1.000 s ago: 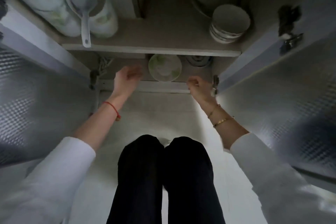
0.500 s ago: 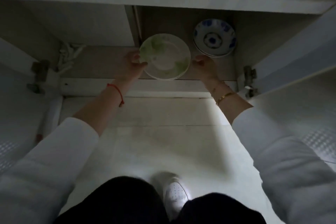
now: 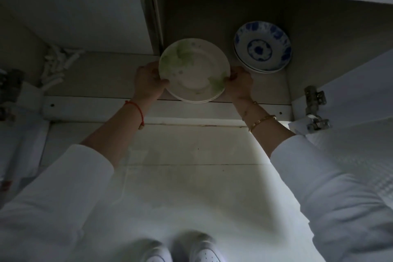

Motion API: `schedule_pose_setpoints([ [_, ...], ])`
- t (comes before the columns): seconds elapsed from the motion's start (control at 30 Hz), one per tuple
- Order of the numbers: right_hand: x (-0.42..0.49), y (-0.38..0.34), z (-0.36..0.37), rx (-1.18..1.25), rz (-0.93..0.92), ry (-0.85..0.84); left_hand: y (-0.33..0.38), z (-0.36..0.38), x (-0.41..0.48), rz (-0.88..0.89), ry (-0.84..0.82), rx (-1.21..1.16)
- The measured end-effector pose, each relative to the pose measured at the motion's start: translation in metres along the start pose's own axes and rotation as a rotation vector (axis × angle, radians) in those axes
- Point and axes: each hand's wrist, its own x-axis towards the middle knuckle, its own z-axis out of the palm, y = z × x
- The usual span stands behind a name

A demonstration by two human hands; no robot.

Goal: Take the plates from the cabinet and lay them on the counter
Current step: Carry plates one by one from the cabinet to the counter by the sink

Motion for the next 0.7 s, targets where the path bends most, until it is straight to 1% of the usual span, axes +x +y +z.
schedule_pose_setpoints([
  [0.1, -0.002, 0.0, 0.002, 0.042, 0.008, 0.032, -0.002, 0.004, 0.001, -0.027, 0.036, -0.067],
  [0.23, -0.002, -0.002, 0.004, 0.115, 0.071, 0.039, -0.001, 0.005, 0.0, -0.055, 0.051, -0.1],
  [0.37, -0.005, -0.005, -0.002, 0.263, 0.075, 0.047, 0.002, 0.004, -0.012, -0.111, 0.055, -0.291],
  [0.47, -0.007, -0.009, -0.008, 0.376, 0.072, 0.058, -0.002, -0.002, -0.018, -0.17, 0.072, -0.357],
  [0.53, -0.013, -0.013, -0.013, 0.411, 0.075, 0.068, -0.004, -0.006, -0.025, -0.169, 0.077, -0.435],
  [0.63, -0.031, -0.02, -0.023, 0.497, 0.114, 0.026, -0.002, -0.019, -0.045, -0.129, 0.077, -0.521],
  [0.7, -0.051, -0.026, -0.036, 0.543, 0.146, -0.024, 0.002, -0.032, -0.064, -0.129, 0.071, -0.506],
])
